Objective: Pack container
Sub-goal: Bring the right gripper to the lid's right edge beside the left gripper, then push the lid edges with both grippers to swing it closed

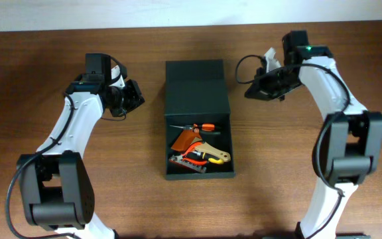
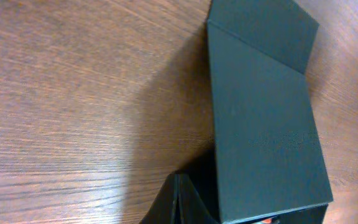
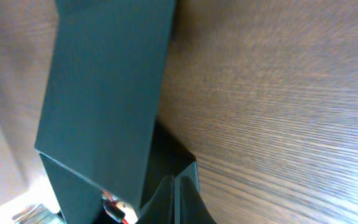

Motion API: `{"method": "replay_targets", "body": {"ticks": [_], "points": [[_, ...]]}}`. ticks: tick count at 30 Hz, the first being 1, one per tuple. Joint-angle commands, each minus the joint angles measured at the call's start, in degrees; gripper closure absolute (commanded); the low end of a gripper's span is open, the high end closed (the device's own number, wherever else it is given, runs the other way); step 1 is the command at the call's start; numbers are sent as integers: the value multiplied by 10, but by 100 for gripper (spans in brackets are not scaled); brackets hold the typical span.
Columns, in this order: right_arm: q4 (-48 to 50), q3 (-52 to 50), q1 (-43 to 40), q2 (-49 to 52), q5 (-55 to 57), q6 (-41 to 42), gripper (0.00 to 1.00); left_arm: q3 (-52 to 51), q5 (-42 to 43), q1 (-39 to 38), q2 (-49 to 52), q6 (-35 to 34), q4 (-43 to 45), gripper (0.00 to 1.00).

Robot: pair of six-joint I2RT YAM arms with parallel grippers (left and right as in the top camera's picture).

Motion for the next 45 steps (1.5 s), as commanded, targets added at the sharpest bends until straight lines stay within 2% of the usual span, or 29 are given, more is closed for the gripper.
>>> {"method": "replay_targets", "body": {"ticks": [1, 9, 20, 26, 45], "points": [[-2, 10, -3, 35, -57, 7, 96, 11, 14, -4, 16, -11, 5, 98], [3, 10, -3, 65, -59, 8, 96, 11, 63, -5, 80, -60, 18, 98], [34, 9, 0, 75, -59, 38, 96, 11, 125, -39, 151, -124, 89, 98], [45, 9, 11, 103, -76, 48, 96, 11, 133, -58, 163, -141, 114, 98], [169, 9, 54, 129, -87, 60, 96, 11, 146, -63, 171, -147, 181, 98]]}}
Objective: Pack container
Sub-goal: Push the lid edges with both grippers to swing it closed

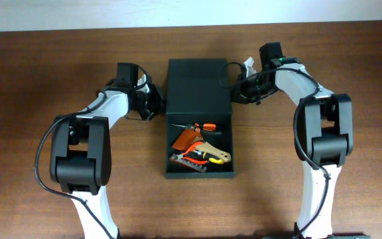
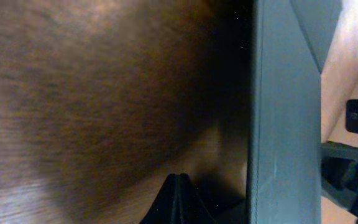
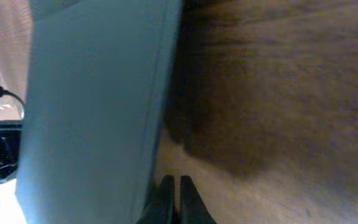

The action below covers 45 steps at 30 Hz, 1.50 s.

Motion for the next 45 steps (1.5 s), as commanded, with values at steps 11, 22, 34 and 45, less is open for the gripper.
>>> {"method": "replay_targets", "body": {"ticks": [11, 22, 34, 45], "points": [[57, 10, 9, -12, -36, -110, 96, 10, 60, 1, 4, 47, 68, 98], [63, 10, 9, -37, -49, -159, 96, 21, 82, 20, 4, 123, 68, 98], [68, 10, 9, -89, -53, -184, 97, 66, 126, 24, 4, 147, 67, 98], [21, 10, 9, -143, -57, -208, 96, 82, 175, 29, -21, 206, 6, 98]]}}
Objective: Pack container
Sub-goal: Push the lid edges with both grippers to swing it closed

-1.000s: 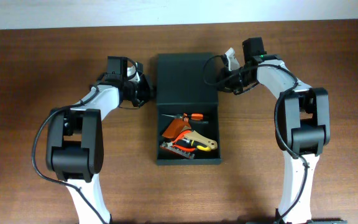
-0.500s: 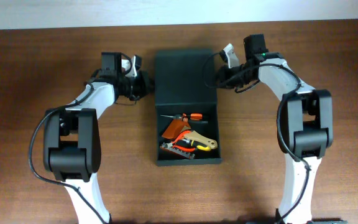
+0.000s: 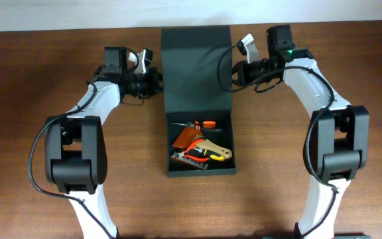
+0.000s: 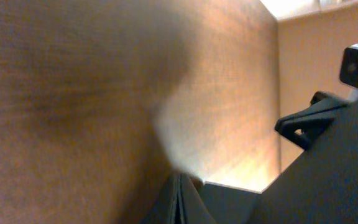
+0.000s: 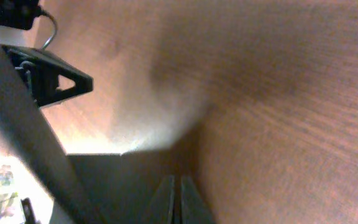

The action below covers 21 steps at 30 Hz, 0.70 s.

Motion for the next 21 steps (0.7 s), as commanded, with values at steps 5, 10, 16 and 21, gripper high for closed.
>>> {"method": "replay_targets", "body": {"ticks": [5, 10, 16, 21], "points": [[-90, 10, 7, -70, -27, -55, 96, 9, 35, 4, -62, 92, -108, 98], [-172, 10, 8, -99, -26, -87, 96, 9, 33, 4, -101, 106, -167, 98], [-266, 10, 8, -128, -25, -133, 96, 9, 33, 4, -139, 107, -206, 98], [-322, 10, 8, -147, -11, -146, 96, 9, 33, 4, -165, 137, -255, 98]]}}
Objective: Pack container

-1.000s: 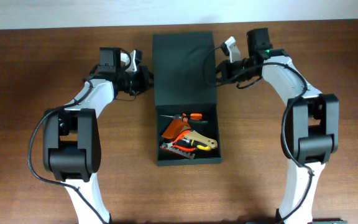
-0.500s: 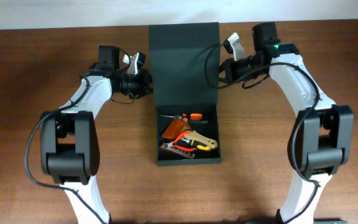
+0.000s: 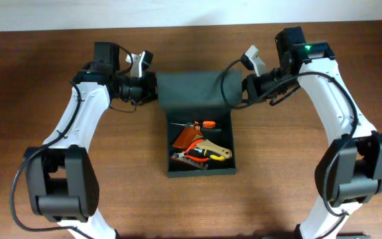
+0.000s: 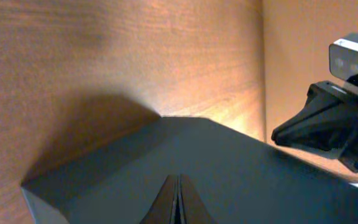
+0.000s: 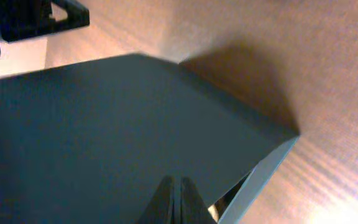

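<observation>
The black box (image 3: pixel 201 174) lies mid-table with its near half uncovered, showing an orange-handled screwdriver (image 3: pixel 201 124), an orange tool (image 3: pixel 186 139) and a yellow-black tool (image 3: pixel 209 155). Its hinged lid (image 3: pixel 192 93) leans forward over the far half. My left gripper (image 3: pixel 152 89) is shut at the lid's left edge and my right gripper (image 3: pixel 242 91) is shut at its right edge. In the left wrist view the closed left gripper (image 4: pixel 179 200) lies against the dark lid (image 4: pixel 229 168). In the right wrist view the closed right gripper (image 5: pixel 173 200) rests on the lid (image 5: pixel 92 124).
The box sits on a brown wooden table (image 3: pixel 45 166) whose far edge meets a pale wall strip (image 3: pixel 191 13). Both arms reach in from the front, one on each side of the box.
The lid stood upright at the box's far end; now it tilts forward over the box's far half. Both grippers have come nearer with it, still shut at its two side edges.
At first the lid lay flat behind the open box and both shut grippers hung apart from it on either side. Then they were low at the lid's side edges. Then the lid stood upright between them, and now it leans over the box.
</observation>
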Motion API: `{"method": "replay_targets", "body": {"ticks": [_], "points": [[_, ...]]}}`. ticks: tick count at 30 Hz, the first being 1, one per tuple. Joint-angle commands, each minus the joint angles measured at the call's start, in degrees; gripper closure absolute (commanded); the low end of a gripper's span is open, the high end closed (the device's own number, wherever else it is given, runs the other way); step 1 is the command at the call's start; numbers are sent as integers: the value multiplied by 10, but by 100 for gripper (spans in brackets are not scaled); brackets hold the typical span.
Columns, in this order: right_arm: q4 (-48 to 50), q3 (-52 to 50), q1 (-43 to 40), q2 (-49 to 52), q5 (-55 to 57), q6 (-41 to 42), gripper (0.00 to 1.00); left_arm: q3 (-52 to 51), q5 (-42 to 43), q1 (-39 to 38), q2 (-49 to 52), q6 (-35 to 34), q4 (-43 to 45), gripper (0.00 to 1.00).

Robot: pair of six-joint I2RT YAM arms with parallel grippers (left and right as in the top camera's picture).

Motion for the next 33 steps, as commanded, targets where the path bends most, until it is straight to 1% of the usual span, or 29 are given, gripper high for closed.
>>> {"method": "replay_targets", "body": {"ticks": [1, 4, 9, 14, 15, 16, 17, 18, 19, 20, 21, 24, 28, 33], "points": [[-27, 8, 5, -30, -1, -31, 96, 8, 10, 2, -31, 46, -32, 98], [-66, 8, 5, -41, 13, -52, 96, 8, 1, 2, -41, 74, -80, 98], [-105, 8, 5, -61, 65, -58, 96, 8, -50, 2, -54, 108, -153, 98], [-102, 8, 5, -94, 84, -72, 96, 8, -83, 2, -75, 133, -170, 98], [-98, 8, 5, -103, 84, -75, 96, 8, -88, 2, -79, 133, -170, 92], [-95, 8, 5, -112, 83, -78, 96, 9, -92, 2, -84, 133, -170, 69], [-91, 8, 5, -121, 84, -79, 96, 9, -92, 2, -90, 133, -170, 30], [-86, 8, 5, -131, 84, -79, 85, 9, -92, 2, -95, 133, -170, 1], [-82, 8, 5, -141, 84, -79, 60, 10, -92, 2, -101, 133, -170, 1], [-76, 8, 5, -154, 84, -79, 26, 12, -92, 2, -107, 133, -170, 1], [-71, 8, 5, -166, 84, -78, 1, 14, -92, 2, -113, 133, -170, 1], [-61, 8, 5, -208, 89, -78, 1, 28, -95, 2, -134, 133, -173, 1], [-67, 8, 5, -268, 122, -78, 1, 55, -133, 0, -175, 138, -192, 1], [-101, 8, 5, -371, 177, -78, 1, 61, -189, -18, -278, 148, -209, 1]]}}
